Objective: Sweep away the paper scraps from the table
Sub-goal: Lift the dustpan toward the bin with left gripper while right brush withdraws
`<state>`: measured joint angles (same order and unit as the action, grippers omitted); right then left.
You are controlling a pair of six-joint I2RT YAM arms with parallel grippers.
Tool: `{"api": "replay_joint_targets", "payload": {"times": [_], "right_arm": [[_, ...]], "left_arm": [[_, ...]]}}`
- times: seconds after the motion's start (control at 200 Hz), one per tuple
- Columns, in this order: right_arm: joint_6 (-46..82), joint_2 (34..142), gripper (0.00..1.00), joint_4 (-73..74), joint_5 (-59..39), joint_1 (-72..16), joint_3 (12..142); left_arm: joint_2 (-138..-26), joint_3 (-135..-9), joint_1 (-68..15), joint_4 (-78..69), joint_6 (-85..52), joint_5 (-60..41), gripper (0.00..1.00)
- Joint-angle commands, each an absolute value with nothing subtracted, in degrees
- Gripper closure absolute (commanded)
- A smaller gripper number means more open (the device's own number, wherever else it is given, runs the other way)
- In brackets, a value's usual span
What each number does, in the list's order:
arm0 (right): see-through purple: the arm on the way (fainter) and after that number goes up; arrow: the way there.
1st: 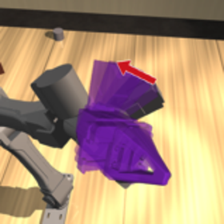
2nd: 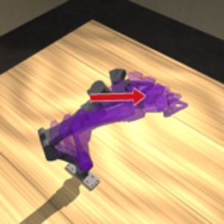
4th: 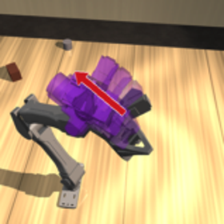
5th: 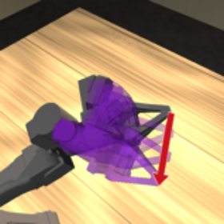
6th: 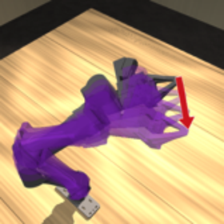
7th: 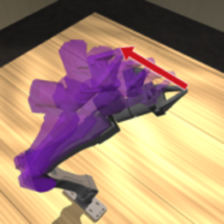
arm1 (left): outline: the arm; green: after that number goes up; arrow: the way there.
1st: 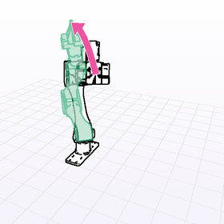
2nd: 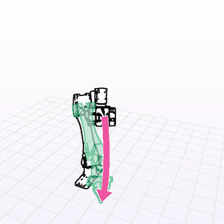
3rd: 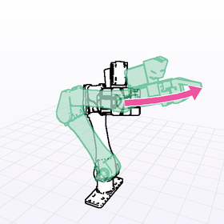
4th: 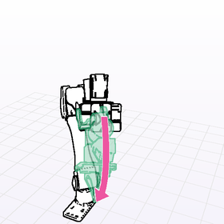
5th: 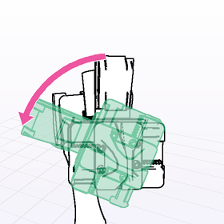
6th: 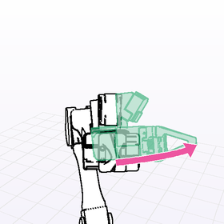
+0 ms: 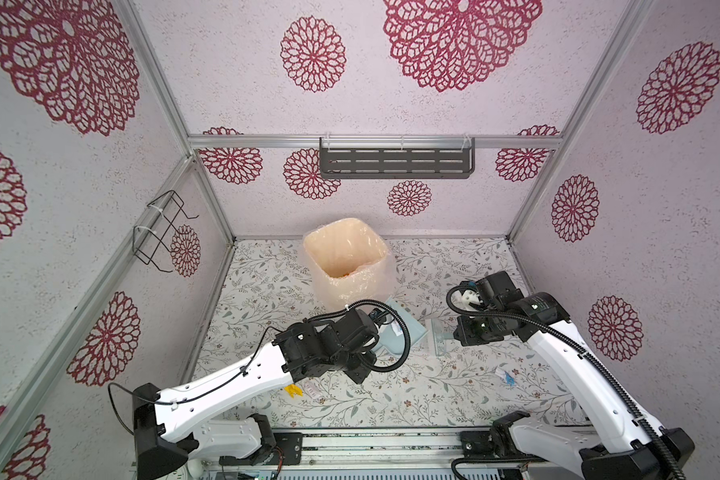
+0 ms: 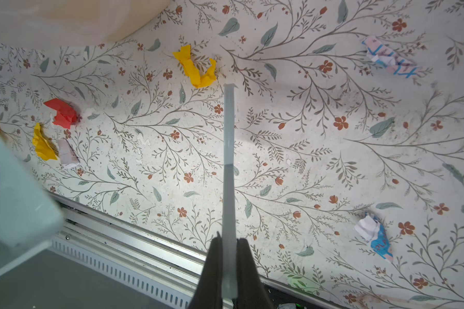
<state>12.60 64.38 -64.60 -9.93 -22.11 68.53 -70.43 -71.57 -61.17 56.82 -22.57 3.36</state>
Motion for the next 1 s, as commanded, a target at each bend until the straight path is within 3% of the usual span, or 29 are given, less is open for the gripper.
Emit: {"api": "replay_joint_targets", "payload": {"times": [0.0, 0.33, 0.761, 0.996], "right_arm": [[11.9, 62.9, 1.00, -64.2, -11.5, -21.2, 68.9], [11.2, 62.6, 1.00, -64.1, -12.6, -19.6, 69.1], [11.1, 61.3, 1.00, -64.3, -14.7, -18.1, 69.0], [10.0, 60.6, 1.00, -65.5, -15.1, -16.9, 69.0]], "left_arm": [[-69.9, -77.4, -60.1, 64.9, -22.9, 4.7, 1.00], [-71.2, -93.7, -48.6, 79.6, -17.8, 5.2, 1.00], [-76.2, -105.4, -23.7, 84.1, -6.5, 0.5, 1.00], [-82.6, -111.8, -19.1, 85.7, -0.7, 2.1, 1.00]]}}
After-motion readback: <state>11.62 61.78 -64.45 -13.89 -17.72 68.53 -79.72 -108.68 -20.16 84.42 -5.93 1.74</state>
